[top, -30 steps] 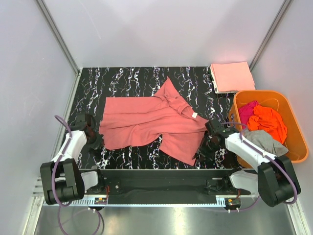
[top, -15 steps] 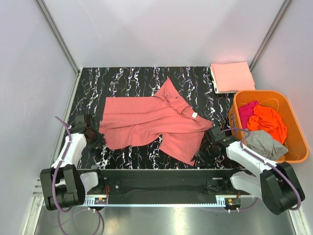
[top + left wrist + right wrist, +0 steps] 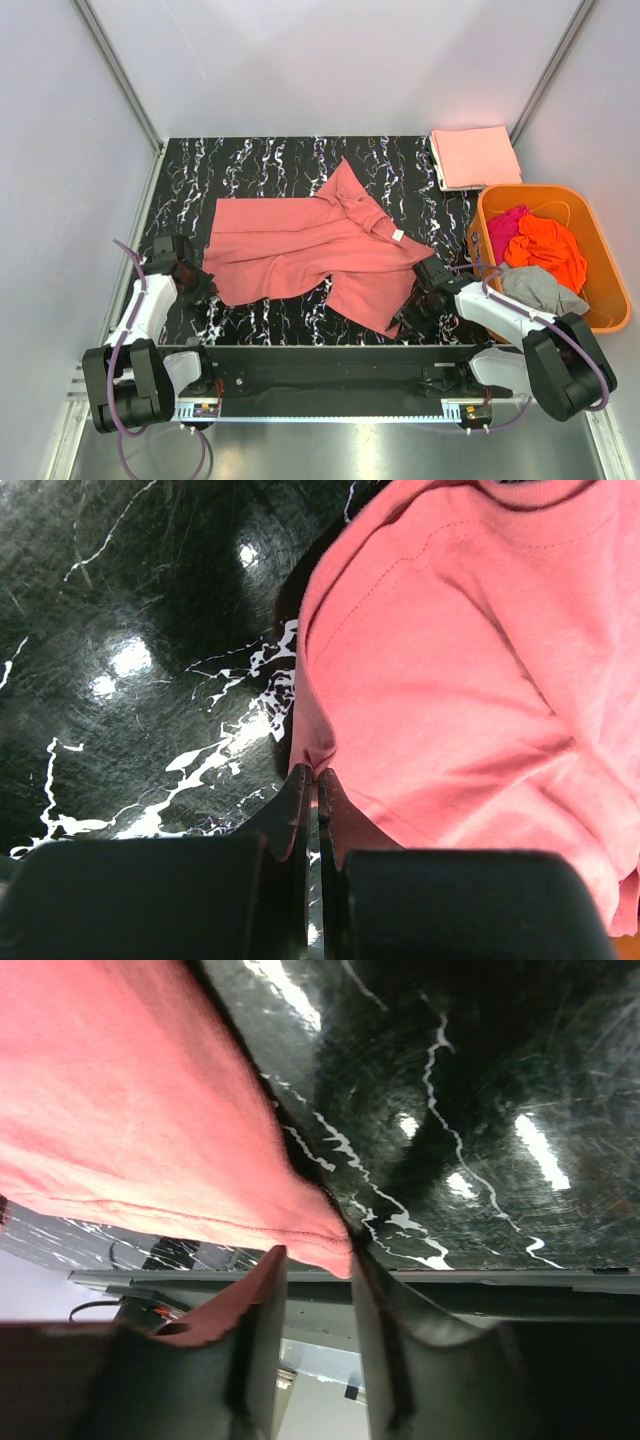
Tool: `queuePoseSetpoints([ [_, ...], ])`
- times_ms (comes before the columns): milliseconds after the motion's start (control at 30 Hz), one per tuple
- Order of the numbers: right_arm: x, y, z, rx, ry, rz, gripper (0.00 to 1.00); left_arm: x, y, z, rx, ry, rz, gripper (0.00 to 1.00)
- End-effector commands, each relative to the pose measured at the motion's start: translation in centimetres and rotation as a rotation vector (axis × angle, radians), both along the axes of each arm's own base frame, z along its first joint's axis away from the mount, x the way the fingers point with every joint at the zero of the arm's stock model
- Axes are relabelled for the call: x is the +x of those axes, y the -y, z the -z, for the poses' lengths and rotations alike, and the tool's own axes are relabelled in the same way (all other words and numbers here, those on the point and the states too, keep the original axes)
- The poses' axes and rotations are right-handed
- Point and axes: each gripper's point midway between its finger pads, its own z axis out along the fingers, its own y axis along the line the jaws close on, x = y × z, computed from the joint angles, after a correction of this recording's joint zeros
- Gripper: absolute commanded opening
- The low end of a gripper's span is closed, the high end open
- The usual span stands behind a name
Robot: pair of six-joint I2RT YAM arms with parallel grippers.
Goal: Fold and stack the t-shirts
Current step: Flatten the tshirt out
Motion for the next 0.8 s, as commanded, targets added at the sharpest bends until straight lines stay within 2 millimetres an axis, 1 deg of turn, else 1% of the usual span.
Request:
queuePoseSetpoints([
  [0, 0.1, 0.9, 1.2, -0.064, 0.003, 0.037, 0.38, 0.7, 0.2, -0.5, -0.015, 0.052, 0.0, 0.0],
  [33, 0.2, 0.9, 1.3, -0.069, 0.005, 0.039, 0.34, 0.7, 0.2, -0.5, -0.015, 0.055, 0.0, 0.0],
  [67, 0.4, 0.9, 1.3, -0.071, 0.008, 0.041, 0.28, 0.7, 0.3, -0.6, -0.017, 0.056, 0.0, 0.0],
  [133, 0.7, 1.0, 1.4, -0.082, 0.022, 0.036, 0.19, 0.7, 0.3, -0.6, -0.017, 0.056, 0.0, 0.0],
  [167, 1.1, 0.8, 1.2, -0.081, 0.029, 0.028, 0.09, 0.7, 0.3, -0.6, -0.017, 0.059, -0.003, 0.0],
  [233, 1.4, 0.8, 1.0, -0.086, 0.045, 0.003, 0.02, 0.8, 0.3, -0.7, -0.02, 0.069, -0.005, 0.0],
  [267, 1.7, 0.7, 0.7, -0.085, 0.057, -0.003, 0.0, 0.9, 0.3, -0.8, -0.019, 0.075, -0.006, 0.0],
  [333, 2.1, 0.6, 0.4, -0.082, 0.082, -0.021, 0.0, 1.0, 0.3, -1.0, -0.021, 0.084, -0.006, 0.0],
  [433, 3.5, 0.4, -1.3, -0.084, 0.161, -0.066, 0.0, 1.4, 0.6, -1.7, -0.026, 0.112, 0.02, 0.0],
  [467, 4.5, 0.1, -2.9, -0.076, 0.214, -0.078, 0.0, 1.8, 0.6, -2.4, -0.024, 0.134, 0.026, 0.0],
  [533, 6.0, 0.6, -4.8, -0.115, 0.309, -0.134, 0.0, 2.3, 0.7, -3.3, -0.026, 0.17, 0.045, 0.0],
  [567, 7.3, 0.4, -7.3, -0.121, 0.38, -0.151, 0.0, 3.1, 0.6, -4.6, -0.02, 0.209, 0.054, 0.0],
  [600, 8.0, 0.7, -8.5, -0.144, 0.431, -0.196, 0.0, 3.5, 0.6, -5.3, -0.018, 0.229, 0.061, 0.0],
  [633, 8.9, 1.0, -9.6, -0.176, 0.474, -0.205, 0.0, 4.0, 0.6, -6.1, -0.018, 0.25, 0.067, 0.0],
  [667, 10.2, 0.7, -12.1, -0.176, 0.54, -0.215, 0.0, 5.2, 0.4, -7.9, -0.007, 0.294, 0.068, 0.0],
  [700, 11.1, 1.1, -13.4, -0.206, 0.589, -0.244, 0.0, 5.8, 0.3, -9.0, -0.001, 0.32, 0.068, 0.0],
  [733, 11.8, 1.0, -14.8, -0.209, 0.621, -0.255, 0.0, 6.5, 0.2, -10.2, 0.005, 0.348, 0.071, 0.0],
  [767, 13.4, 1.4, -17.6, -0.253, 0.69, -0.257, 0.0, 8.0, 0.2, -13.0, 0.014, 0.412, 0.076, 0.0],
])
